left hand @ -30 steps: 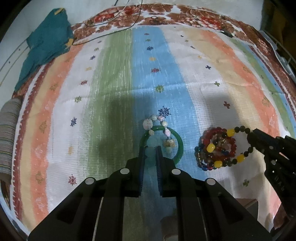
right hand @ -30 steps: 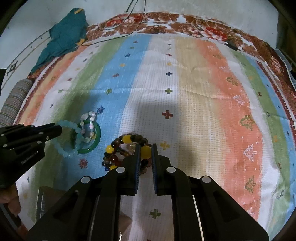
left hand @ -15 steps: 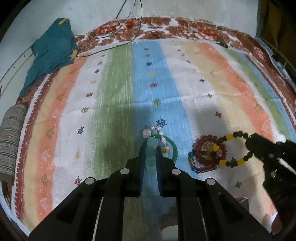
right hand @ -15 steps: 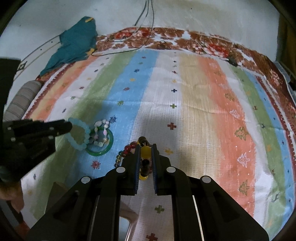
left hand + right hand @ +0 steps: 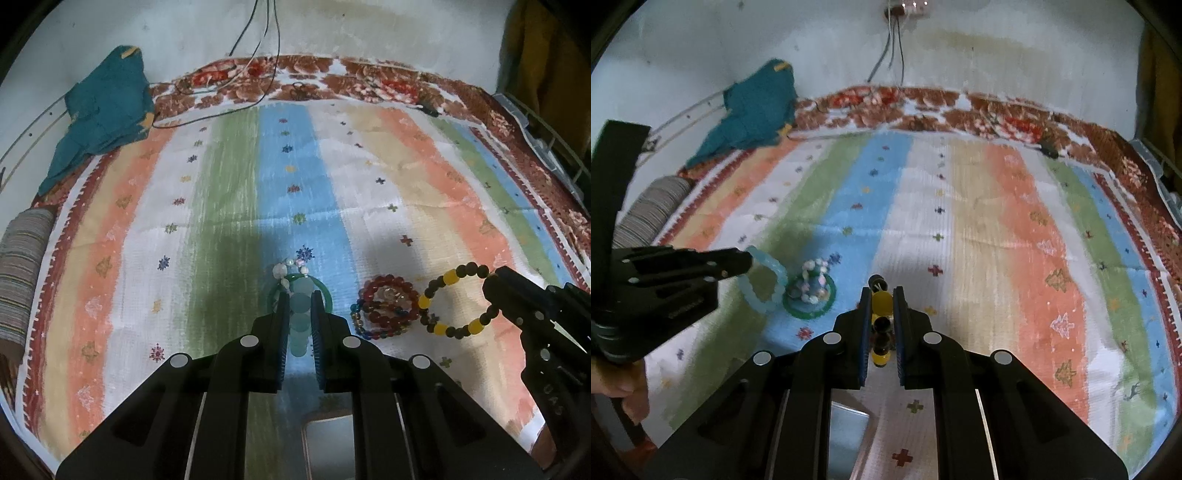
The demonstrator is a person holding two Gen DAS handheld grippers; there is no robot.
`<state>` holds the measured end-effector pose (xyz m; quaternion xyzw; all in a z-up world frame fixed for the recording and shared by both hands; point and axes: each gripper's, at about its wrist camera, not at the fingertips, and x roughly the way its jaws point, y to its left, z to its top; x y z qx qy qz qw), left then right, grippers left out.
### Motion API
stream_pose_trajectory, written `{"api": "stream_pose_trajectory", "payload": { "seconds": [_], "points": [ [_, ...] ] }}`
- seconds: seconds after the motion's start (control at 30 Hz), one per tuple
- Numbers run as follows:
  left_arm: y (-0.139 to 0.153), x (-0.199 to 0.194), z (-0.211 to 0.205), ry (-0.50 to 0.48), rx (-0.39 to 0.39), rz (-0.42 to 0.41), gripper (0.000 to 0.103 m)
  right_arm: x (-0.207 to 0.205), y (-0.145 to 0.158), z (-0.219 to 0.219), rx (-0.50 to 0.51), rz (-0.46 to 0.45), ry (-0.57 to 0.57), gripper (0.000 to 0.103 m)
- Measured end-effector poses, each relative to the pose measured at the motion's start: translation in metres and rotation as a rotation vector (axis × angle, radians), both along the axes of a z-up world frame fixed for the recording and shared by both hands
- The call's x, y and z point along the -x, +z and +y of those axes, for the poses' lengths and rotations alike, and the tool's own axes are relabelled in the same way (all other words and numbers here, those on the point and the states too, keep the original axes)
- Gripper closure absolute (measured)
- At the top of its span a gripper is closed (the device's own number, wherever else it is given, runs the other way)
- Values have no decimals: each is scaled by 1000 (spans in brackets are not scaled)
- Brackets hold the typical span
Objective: Organize jewelry
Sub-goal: 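Carry both bracelets over the silver tin and open both grippers to drop them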
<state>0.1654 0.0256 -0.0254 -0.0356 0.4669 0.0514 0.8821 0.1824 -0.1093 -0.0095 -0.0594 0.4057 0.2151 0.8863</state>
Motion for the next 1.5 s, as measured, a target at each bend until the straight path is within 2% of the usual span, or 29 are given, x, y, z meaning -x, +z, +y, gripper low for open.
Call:
{"api": "stream_pose_trajectory", "payload": {
  "seconds": [0.1,0.3,0.47,0.67,1.17,1.5],
  "points": [
    [6,8,-1,-5,2,-24,92,10,8,1,-15,-44,26,91],
    [24,29,-2,-7,34,-79,92,26,19,-1,-47,-74,46,91],
    [36,50,-7,-25,51,-123,92,38,25,-5,-60,-89,50,91],
    [44,70,-18,-60,34,-155,92,52,29,-9,-72,-91,56,91],
    [46,97,-33,-120,27,-169,92,78,28,-12,-79,-73,84,91],
    [46,113,-37,-133,70,-166,92,95,26,-14,-87,-57,109,91]
  ]
}}
